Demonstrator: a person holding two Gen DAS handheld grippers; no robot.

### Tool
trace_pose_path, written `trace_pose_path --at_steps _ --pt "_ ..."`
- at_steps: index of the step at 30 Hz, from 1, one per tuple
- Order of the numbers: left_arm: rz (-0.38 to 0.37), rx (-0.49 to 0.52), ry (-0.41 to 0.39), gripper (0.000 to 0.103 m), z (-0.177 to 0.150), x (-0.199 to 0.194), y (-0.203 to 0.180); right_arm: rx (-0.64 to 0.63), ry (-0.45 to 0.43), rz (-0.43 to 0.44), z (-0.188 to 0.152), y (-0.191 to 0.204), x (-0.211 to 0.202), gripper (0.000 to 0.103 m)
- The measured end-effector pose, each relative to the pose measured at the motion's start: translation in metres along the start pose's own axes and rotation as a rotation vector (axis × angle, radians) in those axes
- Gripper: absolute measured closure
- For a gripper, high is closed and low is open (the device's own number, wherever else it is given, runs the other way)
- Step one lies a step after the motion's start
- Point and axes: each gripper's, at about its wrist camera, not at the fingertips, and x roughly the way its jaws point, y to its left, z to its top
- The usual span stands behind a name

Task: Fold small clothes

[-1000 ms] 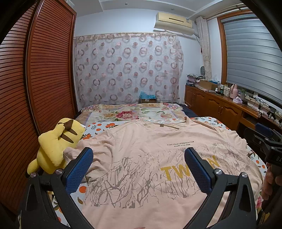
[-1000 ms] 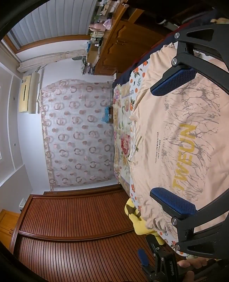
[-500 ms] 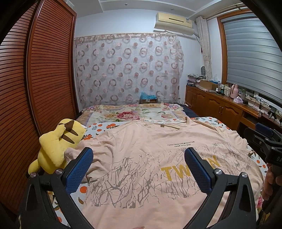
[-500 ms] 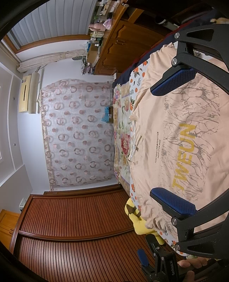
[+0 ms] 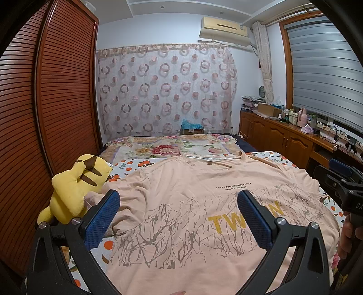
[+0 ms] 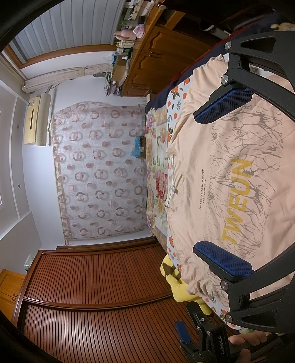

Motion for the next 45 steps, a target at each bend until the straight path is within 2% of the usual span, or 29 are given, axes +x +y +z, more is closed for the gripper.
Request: trace_pose_path --at_steps 38,45 --pt "0.004 0.005 -0.002 0.000 0.000 0.000 -0.001 -0.002 0.004 0.003 -0.001 0.000 0.001 0.000" --pt "0.003 -0.012 0.029 0.000 0.001 0.007 0.020 -0.004 0.031 0.021 -0.001 0.000 0.010 0.000"
